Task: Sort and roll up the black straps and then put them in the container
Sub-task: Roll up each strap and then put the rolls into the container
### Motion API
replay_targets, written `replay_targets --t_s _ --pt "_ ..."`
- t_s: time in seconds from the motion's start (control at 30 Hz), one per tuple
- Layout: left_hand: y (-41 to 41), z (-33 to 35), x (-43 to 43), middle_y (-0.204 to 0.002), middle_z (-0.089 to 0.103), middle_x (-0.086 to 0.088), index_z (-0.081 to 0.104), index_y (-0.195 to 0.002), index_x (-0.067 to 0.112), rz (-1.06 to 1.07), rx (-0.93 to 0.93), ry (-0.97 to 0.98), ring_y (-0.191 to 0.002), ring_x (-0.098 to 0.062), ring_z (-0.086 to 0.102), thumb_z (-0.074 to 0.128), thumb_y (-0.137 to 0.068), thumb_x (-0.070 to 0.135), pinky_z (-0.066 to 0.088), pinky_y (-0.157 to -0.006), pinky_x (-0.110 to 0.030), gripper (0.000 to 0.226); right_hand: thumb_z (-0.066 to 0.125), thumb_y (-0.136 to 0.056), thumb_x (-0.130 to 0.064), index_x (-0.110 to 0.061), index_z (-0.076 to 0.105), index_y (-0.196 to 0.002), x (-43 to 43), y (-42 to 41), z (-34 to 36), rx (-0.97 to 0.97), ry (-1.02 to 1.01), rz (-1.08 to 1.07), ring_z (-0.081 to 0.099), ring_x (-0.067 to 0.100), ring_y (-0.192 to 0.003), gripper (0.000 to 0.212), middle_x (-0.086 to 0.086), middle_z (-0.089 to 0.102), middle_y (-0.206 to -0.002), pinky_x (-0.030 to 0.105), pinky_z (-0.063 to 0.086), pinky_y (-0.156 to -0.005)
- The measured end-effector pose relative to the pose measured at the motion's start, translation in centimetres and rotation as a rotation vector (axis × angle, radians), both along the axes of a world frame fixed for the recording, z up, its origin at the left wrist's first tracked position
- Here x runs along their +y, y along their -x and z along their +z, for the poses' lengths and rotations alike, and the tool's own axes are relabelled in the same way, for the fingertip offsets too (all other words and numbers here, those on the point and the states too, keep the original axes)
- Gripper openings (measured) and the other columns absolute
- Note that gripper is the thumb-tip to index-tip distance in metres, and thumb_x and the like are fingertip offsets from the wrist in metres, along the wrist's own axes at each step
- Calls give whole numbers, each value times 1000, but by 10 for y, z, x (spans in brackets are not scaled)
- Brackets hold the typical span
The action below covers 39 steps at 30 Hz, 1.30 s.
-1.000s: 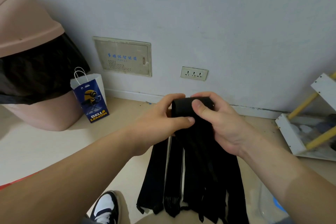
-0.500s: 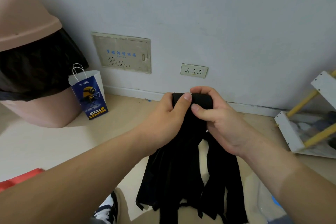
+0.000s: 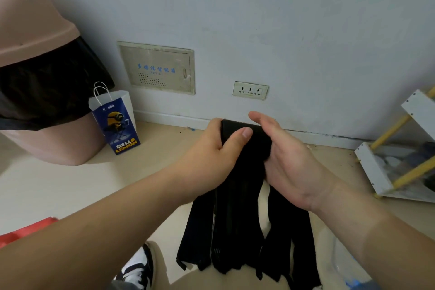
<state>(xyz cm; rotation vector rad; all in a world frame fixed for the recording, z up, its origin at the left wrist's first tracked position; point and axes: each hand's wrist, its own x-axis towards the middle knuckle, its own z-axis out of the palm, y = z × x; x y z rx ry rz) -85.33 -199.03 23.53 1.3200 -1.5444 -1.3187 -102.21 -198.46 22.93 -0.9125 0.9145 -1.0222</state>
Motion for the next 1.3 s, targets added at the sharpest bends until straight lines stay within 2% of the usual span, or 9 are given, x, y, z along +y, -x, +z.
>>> replay_targets --t_s 0.17,0.27,0.47,0.6,0.77,0.97,1.13,1.23,1.3 --pt "-13 3 -7 -101 73 5 63 -120 25 -52 18 91 -88 -3 72 65 -101 35 55 -72 -18 21 28 -103 -73 -30 61 -143 -8 5 -6 188 -44 84 70 20 -126 68 2 75 -133 46 47 -114" --pt "-17 4 -11 -101 72 5 63 -121 22 -83 53 139 -88 -4 70 66 -102 24 56 -75 -19 19 40 -95 -78 -27 75 -129 -11 12 -5 358 32 103 75 26 -113 70 7 78 -122 52 55 -105" --pt "-24 8 -14 -109 71 4 63 -128 24 -134 120 90 -102 -13 73 70 -99 16 63 -92 -34 31 73 -86 -64 -18 68 -133 -13 13 -10 277 79 14 74 32 -118 67 12 77 -125 52 58 -98" --pt "-21 5 -13 -123 73 2 63 -130 35 -117 198 -116 -110 -21 75 77 -93 38 60 -99 -54 40 75 -81 -48 -19 68 -129 -13 12 -12 244 144 -44 76 31 -112 56 12 79 -118 41 61 -88" --pt "-15 -1 -17 -125 77 2 67 -134 31 -189 248 -382 -114 -18 74 42 -96 78 58 -101 -46 65 79 -92 -20 -28 69 -121 -11 11 -14 433 387 -28 73 19 -109 32 5 76 -114 31 59 -94" --pt "-17 -6 -25 -114 79 -2 66 -126 21 -58 169 -232 -105 -22 78 69 -89 68 62 -95 -47 60 78 -90 2 -33 69 -125 -9 9 -11 414 385 -5 72 27 -110 50 2 73 -120 32 61 -89" --pt "-15 -4 -26 -104 76 0 67 -118 23 15 276 -116 -95 -17 76 83 -86 46 63 -87 -40 43 85 -87 -26 -20 66 -137 -8 4 1 137 41 65 75 33 -111 54 13 72 -133 46 65 -84" --pt "-14 -5 -24 -101 74 0 64 -119 29 -35 261 -48 -92 -19 74 81 -87 41 64 -85 -42 38 56 -94 -67 -24 70 -136 -10 5 3 169 -88 158 71 34 -124 62 11 73 -135 56 57 -103" --pt "-14 -4 -23 -108 73 -4 62 -118 34 -68 242 -28 -98 -26 75 80 -85 42 65 -86 -46 38 46 -95 -74 -27 69 -137 -11 6 3 191 -120 206 70 33 -126 67 9 73 -135 59 53 -108"
